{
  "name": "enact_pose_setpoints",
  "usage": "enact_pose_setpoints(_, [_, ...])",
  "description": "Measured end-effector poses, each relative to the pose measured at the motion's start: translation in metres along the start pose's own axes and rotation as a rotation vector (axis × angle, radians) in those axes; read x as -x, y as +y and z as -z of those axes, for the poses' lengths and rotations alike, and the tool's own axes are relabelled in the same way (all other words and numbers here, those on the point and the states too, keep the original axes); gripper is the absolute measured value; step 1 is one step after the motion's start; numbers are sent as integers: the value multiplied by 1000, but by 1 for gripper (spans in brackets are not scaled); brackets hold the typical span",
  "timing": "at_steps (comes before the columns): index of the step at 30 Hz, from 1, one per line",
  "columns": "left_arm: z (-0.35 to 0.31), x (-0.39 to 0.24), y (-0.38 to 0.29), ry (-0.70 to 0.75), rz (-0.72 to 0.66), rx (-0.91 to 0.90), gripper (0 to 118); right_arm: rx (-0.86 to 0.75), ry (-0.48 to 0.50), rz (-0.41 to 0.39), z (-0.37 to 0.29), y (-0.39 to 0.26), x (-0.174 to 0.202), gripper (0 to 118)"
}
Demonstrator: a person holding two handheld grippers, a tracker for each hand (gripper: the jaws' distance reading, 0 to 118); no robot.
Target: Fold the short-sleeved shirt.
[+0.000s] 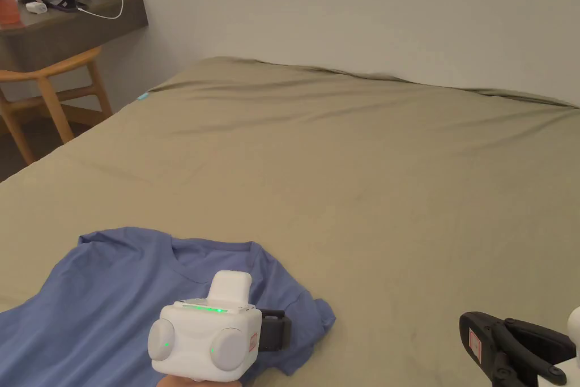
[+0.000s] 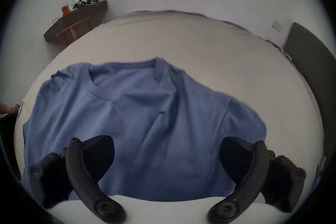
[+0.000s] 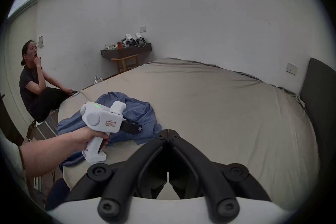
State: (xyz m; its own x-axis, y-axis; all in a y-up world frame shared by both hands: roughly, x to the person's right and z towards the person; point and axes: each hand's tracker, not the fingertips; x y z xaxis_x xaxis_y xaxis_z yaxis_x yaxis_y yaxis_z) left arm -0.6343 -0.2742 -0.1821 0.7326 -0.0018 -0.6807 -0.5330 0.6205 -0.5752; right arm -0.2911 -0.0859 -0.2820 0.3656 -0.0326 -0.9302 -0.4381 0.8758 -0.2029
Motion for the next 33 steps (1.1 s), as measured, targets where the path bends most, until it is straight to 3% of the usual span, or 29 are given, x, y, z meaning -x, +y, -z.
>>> enact_pose_setpoints(3, [21, 7, -6, 69, -31, 62, 118, 3, -3, -9, -3, -2, -1, 2])
enact_pose_setpoints(4, [20, 16, -4, 5, -105, 51, 107, 3, -4, -12, -5, -2, -1, 2])
enact_pose_setpoints(5, [12, 19, -1, 22, -129, 19, 68, 3, -6, -16, -7, -2, -1, 2])
enact_pose_setpoints(8, [-6, 30, 0, 248, -131, -88, 3, -2, -22, -23, -15, -5, -5, 2])
enact_pose_setpoints(10, [-17, 47, -1, 242, -203, -78, 3, -6, -28, -18, -21, -6, -8, 2])
enact_pose_setpoints(11, [-23, 51, -3, 107, -291, -34, 3, -10, -28, -9, -24, -6, -11, 2])
enact_pose_setpoints(12, [-28, 58, -5, 97, -338, -21, 3, -17, -29, 2, -28, -6, -13, 2])
enact_pose_setpoints(15, [-22, 47, 6, 111, -321, -36, 3, -46, -47, 38, -47, -5, -23, 2])
enact_pose_setpoints(18, [-26, 21, 21, -33, -385, -33, 3, -81, -71, 70, -76, -4, -39, 2])
enact_pose_setpoints(20, [-28, -5, 32, -10, -368, -27, 2, -112, -126, 100, -101, -4, -55, 2])
enact_pose_setpoints(23, [-41, -41, 41, -49, -308, -61, 3, -158, -243, 147, -146, -3, -84, 2])
enact_pose_setpoints(27, [-77, -122, 66, -269, -264, -123, 3, -215, -380, 179, -211, -5, -120, 2])
enact_pose_setpoints(33, [-145, -348, 63, -553, 108, -98, 3, -268, -598, 208, -308, -5, -145, 2])
